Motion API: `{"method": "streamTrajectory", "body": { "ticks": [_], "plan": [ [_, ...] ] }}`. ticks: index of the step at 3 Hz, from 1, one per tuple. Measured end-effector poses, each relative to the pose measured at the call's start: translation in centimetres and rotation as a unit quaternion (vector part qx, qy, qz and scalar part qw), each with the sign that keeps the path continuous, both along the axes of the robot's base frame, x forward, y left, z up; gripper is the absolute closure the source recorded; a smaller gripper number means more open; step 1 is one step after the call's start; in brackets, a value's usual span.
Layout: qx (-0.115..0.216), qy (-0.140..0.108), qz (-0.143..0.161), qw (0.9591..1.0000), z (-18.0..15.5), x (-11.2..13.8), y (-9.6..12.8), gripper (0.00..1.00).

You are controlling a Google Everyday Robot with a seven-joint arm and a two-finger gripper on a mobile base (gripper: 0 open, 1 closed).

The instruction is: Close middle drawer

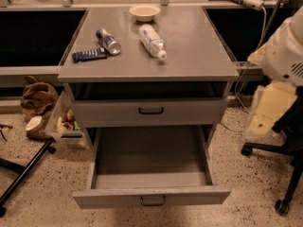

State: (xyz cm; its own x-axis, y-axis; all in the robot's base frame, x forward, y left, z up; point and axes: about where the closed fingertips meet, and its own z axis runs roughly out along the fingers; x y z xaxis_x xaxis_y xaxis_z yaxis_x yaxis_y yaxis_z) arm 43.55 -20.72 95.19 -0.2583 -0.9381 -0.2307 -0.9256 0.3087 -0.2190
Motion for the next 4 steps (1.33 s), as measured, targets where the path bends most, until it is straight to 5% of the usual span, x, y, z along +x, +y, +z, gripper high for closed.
{"method": "streamTrajectory", "body": {
  "ticks": [1,2,3,4],
  "plan": [
    [0.043,0.021,-0.034,0.9983,-6.0,-0.8,1.5,0.0],
    [0.092,0.063,-0.067,0.9915,-14.7,-2.1,2.0,0.0],
    [0.136,0.139,-0.075,0.9779,-24.1,-5.6,2.6,0.0],
    [0.136,0.139,-0.075,0.9779,-24.1,-5.6,2.6,0.0]
  ]
}}
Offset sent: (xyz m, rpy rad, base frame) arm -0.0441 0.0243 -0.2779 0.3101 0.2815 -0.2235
